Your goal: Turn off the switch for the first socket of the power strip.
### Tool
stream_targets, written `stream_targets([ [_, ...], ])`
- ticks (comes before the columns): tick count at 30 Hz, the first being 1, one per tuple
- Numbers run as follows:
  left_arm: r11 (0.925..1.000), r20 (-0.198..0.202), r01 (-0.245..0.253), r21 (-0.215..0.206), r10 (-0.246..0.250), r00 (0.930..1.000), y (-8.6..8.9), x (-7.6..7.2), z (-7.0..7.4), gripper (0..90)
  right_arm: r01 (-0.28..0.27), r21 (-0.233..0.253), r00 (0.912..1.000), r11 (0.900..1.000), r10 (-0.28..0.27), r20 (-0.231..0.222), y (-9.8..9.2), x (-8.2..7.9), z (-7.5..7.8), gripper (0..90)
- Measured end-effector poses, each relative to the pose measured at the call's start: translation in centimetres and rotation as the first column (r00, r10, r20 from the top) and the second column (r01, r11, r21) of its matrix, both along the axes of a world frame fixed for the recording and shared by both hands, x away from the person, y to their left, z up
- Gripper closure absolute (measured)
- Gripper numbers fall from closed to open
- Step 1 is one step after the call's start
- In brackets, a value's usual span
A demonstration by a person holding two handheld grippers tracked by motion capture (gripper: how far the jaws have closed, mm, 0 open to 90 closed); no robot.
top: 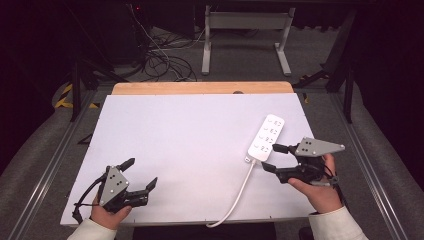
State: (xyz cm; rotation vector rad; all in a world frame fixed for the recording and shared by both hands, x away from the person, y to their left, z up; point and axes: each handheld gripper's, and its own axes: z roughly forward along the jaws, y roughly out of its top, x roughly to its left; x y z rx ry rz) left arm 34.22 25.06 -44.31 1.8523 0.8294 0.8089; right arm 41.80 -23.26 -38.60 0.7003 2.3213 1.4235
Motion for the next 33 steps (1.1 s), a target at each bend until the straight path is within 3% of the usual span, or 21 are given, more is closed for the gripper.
stream_targets([
  [8, 1.0, -0.004, 0.0, -0.006, 0.0, 1.0, 0.0, -0.3, 0.0, 13.0, -0.011, 0.048, 0.9993, 0.999, 0.01, 0.037, -0.5, -1.0, -2.2, 29.3],
  [12, 1.0, -0.002, 0.003, -0.006, -0.003, 1.0, 0.0, -0.3, 0.0, 13.5, -0.004, 0.083, 0.9995, 0.997, 0.001, 0.033, -0.9, -1.4, -3.4, 28.8],
  [27, 1.0, -0.004, 0.002, -0.006, -0.002, 1.0, 0.1, -0.5, -0.2, 13.4, 0.033, 0.079, 0.997, 0.996, -0.027, -0.072, -1.8, -1.4, -7.8, 25.9],
  [33, 0.9999, -0.022, 0.007, -0.01, -0.007, 0.9997, 0.3, -0.3, -0.4, 13.0, 0.037, 0.04, 0.9974, 0.999, -0.035, -0.063, -1.9, -1.4, -8.7, 24.1],
])
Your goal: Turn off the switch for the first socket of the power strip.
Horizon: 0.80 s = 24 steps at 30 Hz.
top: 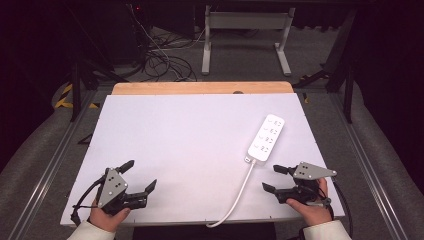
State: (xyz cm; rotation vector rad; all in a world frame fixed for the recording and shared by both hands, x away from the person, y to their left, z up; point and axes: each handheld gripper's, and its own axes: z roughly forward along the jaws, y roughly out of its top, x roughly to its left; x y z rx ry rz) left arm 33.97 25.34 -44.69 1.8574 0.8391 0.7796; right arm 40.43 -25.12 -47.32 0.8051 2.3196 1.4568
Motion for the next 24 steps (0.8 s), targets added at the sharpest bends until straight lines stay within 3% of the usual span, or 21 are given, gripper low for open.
stream_targets([
  [2, 1.0, -0.006, 0.005, 0.006, -0.005, 1.0, 0.08, 0.14, -0.11, 13.0, 0.002, -0.012, 0.9999, 1.0, -0.002, 0.011, 0.1, -0.01, -0.07, 23.4],
  [8, 0.9999, -0.01, 0.013, 0.01, -0.013, 0.9999, 0.07, 0.34, -0.26, 12.7, -0.011, -0.038, 0.9998, 0.999, 0.01, -0.016, 0.73, 0.14, -0.88, 21.5],
  [14, 0.9999, -0.007, 0.004, 0.009, -0.004, 1.0, 0.08, 0.38, -0.3, 12.5, 0.016, -0.013, 0.9998, 1.0, -0.016, 0.009, 0.54, 0.11, -0.57, 21.6],
  [19, 1.0, -0.008, -0.004, 0.008, 0.004, 1.0, 0.04, 0.56, -0.35, 11.6, 0.067, -0.003, 0.9976, 0.998, -0.067, -0.016, 0.11, 0.27, -0.54, 24.0],
  [24, 0.9998, -0.008, -0.016, 0.015, 0.016, 0.9998, 0.06, 0.83, -0.49, 10.6, 0.069, -0.003, 0.9976, 0.998, -0.068, 0.005, -0.07, 0.2, -0.43, 23.6],
])
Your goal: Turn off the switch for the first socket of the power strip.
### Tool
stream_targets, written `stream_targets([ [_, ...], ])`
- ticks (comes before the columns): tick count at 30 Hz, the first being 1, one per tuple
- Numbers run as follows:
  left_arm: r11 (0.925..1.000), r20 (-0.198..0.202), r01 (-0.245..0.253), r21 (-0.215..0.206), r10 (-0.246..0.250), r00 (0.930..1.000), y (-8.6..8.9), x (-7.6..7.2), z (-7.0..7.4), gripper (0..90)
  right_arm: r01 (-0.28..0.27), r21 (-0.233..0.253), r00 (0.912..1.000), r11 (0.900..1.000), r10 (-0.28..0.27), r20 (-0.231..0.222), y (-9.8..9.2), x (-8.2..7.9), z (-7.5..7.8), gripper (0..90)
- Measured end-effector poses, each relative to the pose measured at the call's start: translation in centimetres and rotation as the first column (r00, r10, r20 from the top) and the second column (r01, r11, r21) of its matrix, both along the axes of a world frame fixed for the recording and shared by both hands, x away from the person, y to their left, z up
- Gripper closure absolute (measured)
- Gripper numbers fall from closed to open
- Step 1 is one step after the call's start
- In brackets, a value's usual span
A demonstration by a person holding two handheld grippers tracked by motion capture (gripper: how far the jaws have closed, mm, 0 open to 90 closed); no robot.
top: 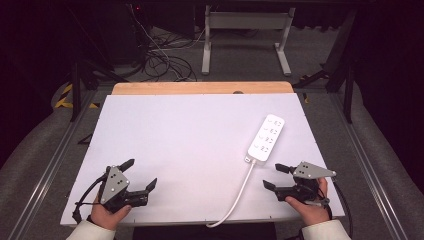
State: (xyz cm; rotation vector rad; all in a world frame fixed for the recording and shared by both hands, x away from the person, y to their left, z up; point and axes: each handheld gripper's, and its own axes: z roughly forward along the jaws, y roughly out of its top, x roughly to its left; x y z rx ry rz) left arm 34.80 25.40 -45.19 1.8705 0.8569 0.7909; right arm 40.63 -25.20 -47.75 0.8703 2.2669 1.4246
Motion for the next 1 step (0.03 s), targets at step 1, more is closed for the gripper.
stream_targets([
  [1, 1.0, 0.003, -0.004, 0.008, 0.004, 1.0, 0.03, 0.06, -0.03, 10.2, -0.001, -0.002, 1.0, 1.0, 0.001, 0.006, 0.02, -0.02, 0.03, 23.1],
])
